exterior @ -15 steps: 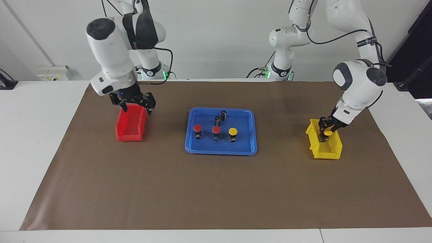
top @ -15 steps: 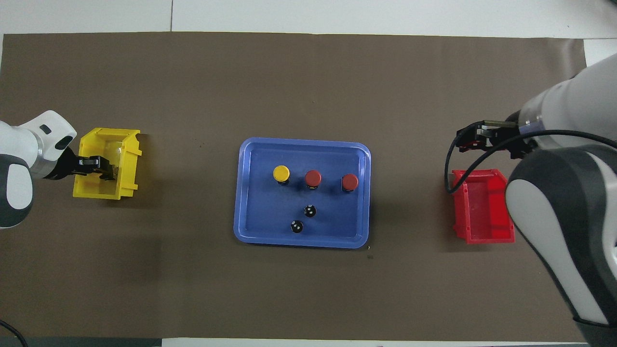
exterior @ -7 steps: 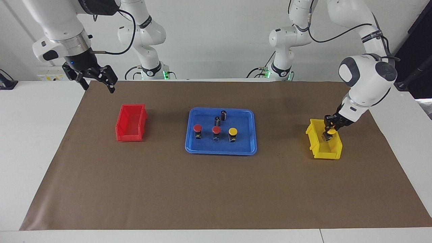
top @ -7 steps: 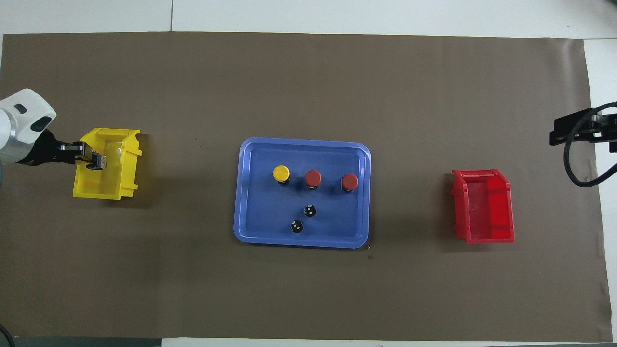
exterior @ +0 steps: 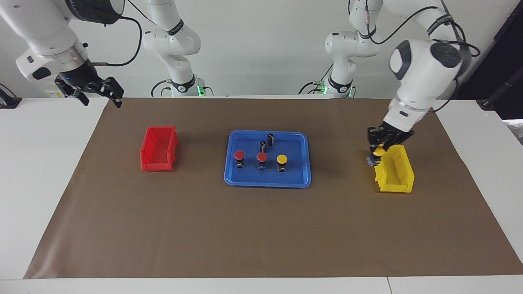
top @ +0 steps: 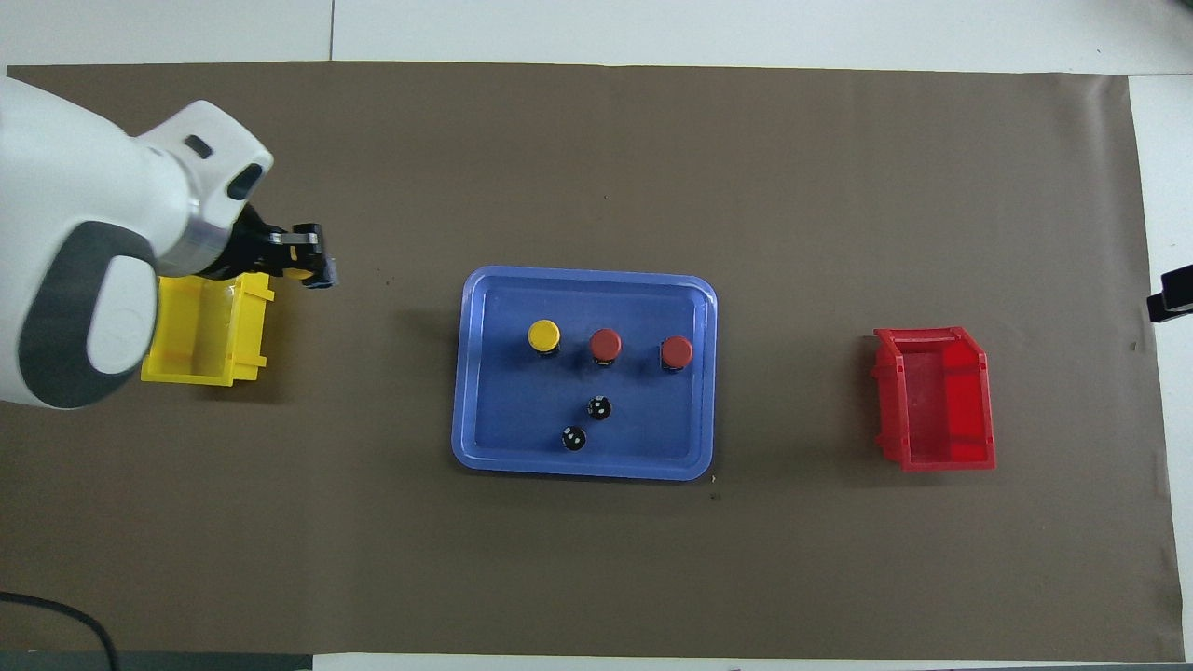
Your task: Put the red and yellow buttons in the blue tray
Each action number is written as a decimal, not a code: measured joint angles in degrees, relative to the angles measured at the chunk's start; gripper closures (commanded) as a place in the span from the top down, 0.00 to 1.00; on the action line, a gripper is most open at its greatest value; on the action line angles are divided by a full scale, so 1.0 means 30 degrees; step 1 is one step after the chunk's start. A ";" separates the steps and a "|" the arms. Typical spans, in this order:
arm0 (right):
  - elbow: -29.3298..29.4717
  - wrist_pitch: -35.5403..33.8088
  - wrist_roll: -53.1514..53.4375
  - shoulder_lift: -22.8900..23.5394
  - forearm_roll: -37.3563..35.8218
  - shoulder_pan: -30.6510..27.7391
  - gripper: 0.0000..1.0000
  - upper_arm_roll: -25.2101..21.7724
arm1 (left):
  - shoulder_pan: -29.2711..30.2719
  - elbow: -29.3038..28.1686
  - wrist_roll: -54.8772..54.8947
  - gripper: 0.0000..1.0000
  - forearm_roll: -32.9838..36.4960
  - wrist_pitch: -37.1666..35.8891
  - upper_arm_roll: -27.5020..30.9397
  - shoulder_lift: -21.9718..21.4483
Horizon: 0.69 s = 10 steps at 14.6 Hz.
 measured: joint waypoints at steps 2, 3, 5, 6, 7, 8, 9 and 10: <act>0.0012 0.0001 -0.0353 -0.0022 0.0002 -0.0124 1.00 -0.0088 | -0.1719 -0.0045 -0.1343 0.01 -0.0568 0.1037 -0.0025 0.0853; 0.0012 0.0001 -0.0353 -0.0025 0.0002 -0.0091 1.00 -0.0060 | -0.2168 -0.0054 -0.1740 0.01 -0.0671 0.1359 -0.0018 0.1178; -0.0003 -0.0132 -0.0353 -0.0024 0.0002 -0.0038 1.00 -0.0018 | -0.2567 -0.0100 -0.2115 0.01 -0.0758 0.1698 -0.0008 0.1516; -0.0005 -0.0206 -0.0353 -0.0024 0.0002 -0.0025 1.00 0.0000 | -0.2729 -0.0201 -0.2273 0.01 -0.0775 0.1858 0.0005 0.1587; -0.0006 -0.0207 -0.0353 -0.0024 0.0003 -0.0011 1.00 0.0023 | -0.2931 -0.0387 -0.2426 0.01 -0.0784 0.2050 0.0005 0.1644; -0.0008 -0.0207 -0.0353 -0.0024 0.0004 0.0007 1.00 0.0065 | -0.3139 -0.0659 -0.2561 0.01 -0.0786 0.2314 0.0006 0.1706; -0.0008 -0.0207 -0.0353 -0.0024 0.0004 0.0017 1.00 0.0136 | -0.3289 -0.1004 -0.2624 0.01 -0.0786 0.2538 0.0002 0.1750; -0.0011 -0.0225 -0.0353 -0.0025 0.0004 0.0020 1.00 0.0182 | -0.3349 -0.1415 -0.2626 0.01 -0.0786 0.2801 0.0004 0.1774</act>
